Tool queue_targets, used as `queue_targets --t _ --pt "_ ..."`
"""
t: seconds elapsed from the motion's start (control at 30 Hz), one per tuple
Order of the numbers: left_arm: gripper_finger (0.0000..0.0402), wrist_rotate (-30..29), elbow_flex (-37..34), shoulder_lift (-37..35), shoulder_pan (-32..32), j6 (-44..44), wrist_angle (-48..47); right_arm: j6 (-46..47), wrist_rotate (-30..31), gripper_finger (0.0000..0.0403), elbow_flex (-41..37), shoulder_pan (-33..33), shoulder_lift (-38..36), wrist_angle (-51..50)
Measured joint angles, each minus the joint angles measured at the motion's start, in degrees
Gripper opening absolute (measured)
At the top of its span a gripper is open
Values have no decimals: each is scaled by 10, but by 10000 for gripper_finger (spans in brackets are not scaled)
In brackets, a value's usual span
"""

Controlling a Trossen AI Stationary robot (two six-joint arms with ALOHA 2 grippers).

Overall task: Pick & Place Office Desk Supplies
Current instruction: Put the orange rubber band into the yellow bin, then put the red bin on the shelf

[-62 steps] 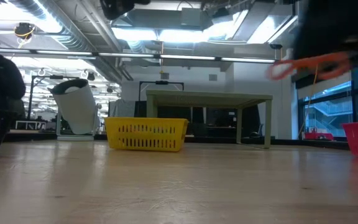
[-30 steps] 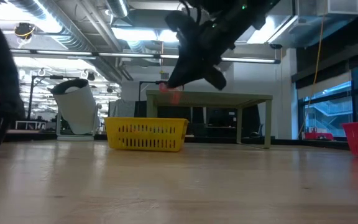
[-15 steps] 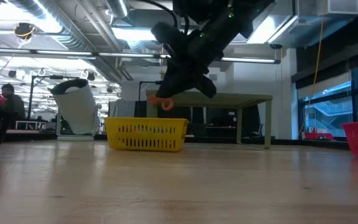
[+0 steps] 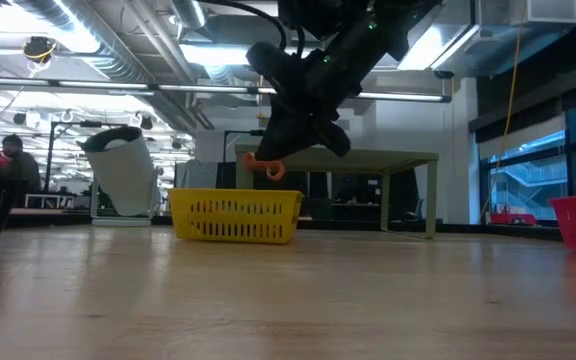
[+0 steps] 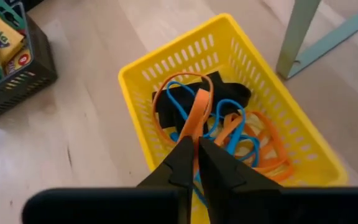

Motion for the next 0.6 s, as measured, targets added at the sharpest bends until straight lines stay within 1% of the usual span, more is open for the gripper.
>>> queue_targets --t 0.1,0.23,0.33,0.43,0.6 --pt "148 7 0 0 0 -9 0 -3 11 44 0 0 0 0" --pt "148 13 0 0 0 -20 0 -6 33 82 0 0 0 0" --pt "148 14 0 0 0 -30 0 -6 34 110 0 -1 0 0" --pt "148 14 0 0 0 -33 0 -10 33 126 0 -1 0 3" --pt "148 20 0 -5 -1 -41 -1 -47 -23 132 0 12 -18 -7"
